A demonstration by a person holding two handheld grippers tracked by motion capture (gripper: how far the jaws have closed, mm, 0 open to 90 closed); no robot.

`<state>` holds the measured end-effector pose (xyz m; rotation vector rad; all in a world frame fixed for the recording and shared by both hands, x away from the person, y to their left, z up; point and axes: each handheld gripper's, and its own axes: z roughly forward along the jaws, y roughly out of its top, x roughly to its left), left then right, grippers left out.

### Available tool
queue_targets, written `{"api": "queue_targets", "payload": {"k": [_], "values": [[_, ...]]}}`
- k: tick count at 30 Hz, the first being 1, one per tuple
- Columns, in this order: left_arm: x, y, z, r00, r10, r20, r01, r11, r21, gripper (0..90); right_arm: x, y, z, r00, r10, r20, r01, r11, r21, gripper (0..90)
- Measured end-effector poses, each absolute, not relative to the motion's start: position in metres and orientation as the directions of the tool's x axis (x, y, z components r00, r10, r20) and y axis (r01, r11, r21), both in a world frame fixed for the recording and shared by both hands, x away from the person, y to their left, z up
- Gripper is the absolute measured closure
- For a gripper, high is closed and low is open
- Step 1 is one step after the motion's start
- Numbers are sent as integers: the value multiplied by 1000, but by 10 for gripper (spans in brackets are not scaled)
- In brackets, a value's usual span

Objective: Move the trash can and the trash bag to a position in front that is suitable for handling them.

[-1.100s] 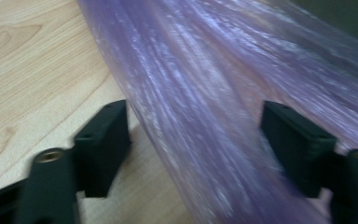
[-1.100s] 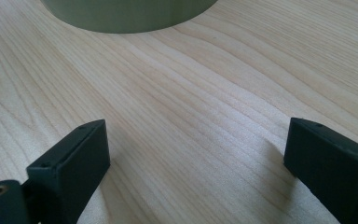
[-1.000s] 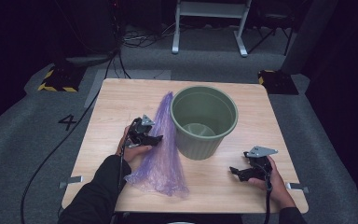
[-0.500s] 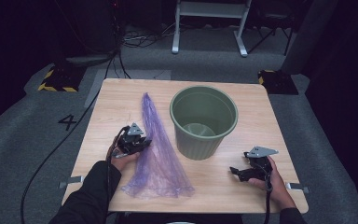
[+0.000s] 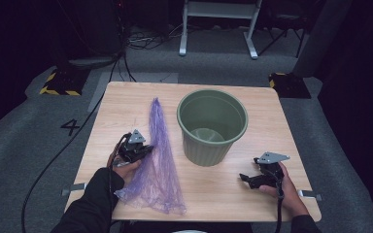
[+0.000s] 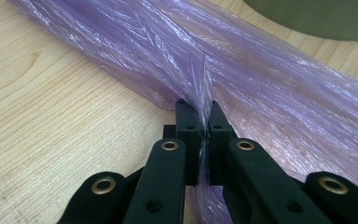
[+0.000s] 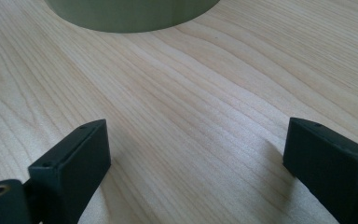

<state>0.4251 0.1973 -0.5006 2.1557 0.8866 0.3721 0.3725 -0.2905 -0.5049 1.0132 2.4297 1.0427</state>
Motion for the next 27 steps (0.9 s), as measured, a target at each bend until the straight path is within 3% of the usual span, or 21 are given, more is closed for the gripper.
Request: {"api": "queue_targets", "payload": {"k": [27], "values": [[425, 199, -502, 712, 702, -25, 478, -459, 749, 882, 373, -290, -505, -699, 715, -5, 489, 483, 726, 71]]}}
